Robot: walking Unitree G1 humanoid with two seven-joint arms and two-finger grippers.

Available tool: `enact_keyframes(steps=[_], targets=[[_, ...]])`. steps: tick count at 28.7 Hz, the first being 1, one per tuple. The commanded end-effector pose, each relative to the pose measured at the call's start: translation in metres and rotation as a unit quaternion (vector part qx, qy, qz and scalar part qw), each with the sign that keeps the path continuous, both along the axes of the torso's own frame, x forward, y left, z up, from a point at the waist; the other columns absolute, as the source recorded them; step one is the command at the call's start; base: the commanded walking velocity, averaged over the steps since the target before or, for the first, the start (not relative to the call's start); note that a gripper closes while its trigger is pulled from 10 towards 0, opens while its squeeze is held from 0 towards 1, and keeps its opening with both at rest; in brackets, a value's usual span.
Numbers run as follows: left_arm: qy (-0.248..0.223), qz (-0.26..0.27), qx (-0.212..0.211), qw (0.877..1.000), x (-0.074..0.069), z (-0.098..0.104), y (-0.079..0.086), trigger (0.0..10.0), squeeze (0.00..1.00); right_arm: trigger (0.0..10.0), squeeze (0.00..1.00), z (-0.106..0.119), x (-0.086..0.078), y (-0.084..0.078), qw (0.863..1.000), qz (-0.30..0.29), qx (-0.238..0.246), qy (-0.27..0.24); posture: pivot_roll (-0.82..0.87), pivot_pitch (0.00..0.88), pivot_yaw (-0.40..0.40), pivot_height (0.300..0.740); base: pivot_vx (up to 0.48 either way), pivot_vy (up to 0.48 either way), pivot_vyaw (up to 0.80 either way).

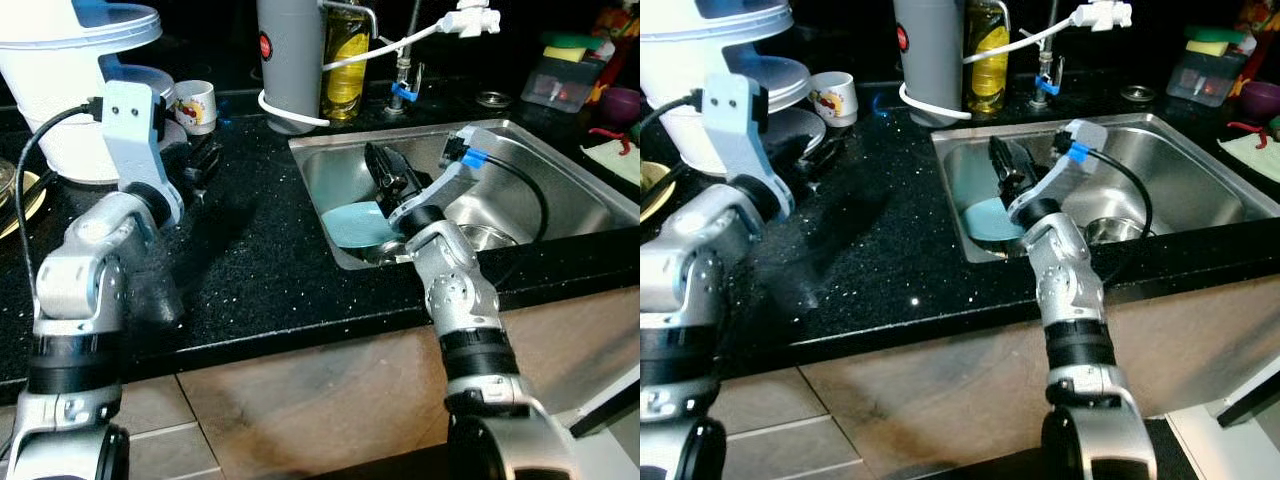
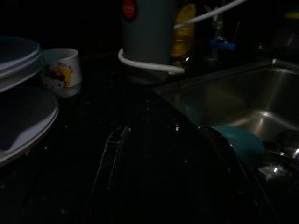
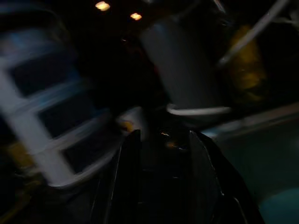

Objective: Kitchen organization

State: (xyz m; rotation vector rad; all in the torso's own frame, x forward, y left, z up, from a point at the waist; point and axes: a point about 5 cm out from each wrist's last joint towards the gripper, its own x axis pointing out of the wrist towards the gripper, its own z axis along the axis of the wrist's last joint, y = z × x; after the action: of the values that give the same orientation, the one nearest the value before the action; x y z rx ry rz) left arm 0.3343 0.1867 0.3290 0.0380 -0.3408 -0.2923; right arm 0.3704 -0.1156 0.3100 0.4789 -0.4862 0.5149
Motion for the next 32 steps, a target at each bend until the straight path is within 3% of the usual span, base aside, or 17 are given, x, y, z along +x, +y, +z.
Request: enact_keyframes(steps=[1, 7, 11, 15, 21, 27, 32], targets=[[0.006, 0.002, -0.002, 1.0, -0.005, -0.008, 0.001, 10.0, 0.0, 10.0, 0.0, -0.003, -0.009, 0.007, 0.999, 0.033, 0.001, 0.0, 0.05, 0.21, -0.022, 0.74, 0.0, 0.0, 0.0], [-0.015, -0.035, -0.005, 0.999, -0.018, -0.012, -0.005, 10.0, 0.0, 10.0, 0.0, -0.009, -0.023, 0.011, 0.997, 0.076, 0.012, 0.002, 0.04, 0.213, -0.027, 0.74, 0.0, 0.0, 0.0], [-0.009, -0.036, -0.018, 0.999, -0.025, -0.014, 0.002, 10.0, 0.0, 10.0, 0.0, -0.014, -0.035, 0.008, 0.994, 0.1, 0.032, 0.015, 0.04, 0.219, -0.03, 0.74, 0.0, 0.0, 0.0], [-0.005, -0.035, -0.022, 0.999, -0.026, -0.015, 0.002, 10.0, 0.0, 10.0, 0.0, -0.014, -0.037, 0.005, 0.995, 0.094, 0.03, 0.017, 0.05, 0.217, -0.028, 0.74, 0.0, 0.0, 0.0], [-0.002, 0.018, -0.038, 0.999, -0.022, -0.021, 0.002, 10.0, 0.0, 10.0, 0.0, -0.019, -0.039, 0.006, 0.998, 0.054, -0.028, 0.021, 0.04, 0.212, -0.023, 0.74, 0.0, 0.0, 0.0], [0.006, 0.012, -0.024, 1.0, -0.021, -0.028, -0.011, 10.0, 0.0, 10.0, 0.0, -0.022, -0.041, 0.01, 0.998, 0.039, -0.032, 0.035, 0.04, 0.201, -0.017, 0.74, 0.0, 0.0, 0.0], [0.005, 0.014, -0.025, 1.0, -0.021, -0.027, -0.012, 10.0, 0.0, 10.0, 0.0, -0.022, -0.042, 0.009, 0.998, 0.036, -0.028, 0.035, 0.04, 0.198, -0.017, 0.74, 0.0, 0.0, 0.0]])
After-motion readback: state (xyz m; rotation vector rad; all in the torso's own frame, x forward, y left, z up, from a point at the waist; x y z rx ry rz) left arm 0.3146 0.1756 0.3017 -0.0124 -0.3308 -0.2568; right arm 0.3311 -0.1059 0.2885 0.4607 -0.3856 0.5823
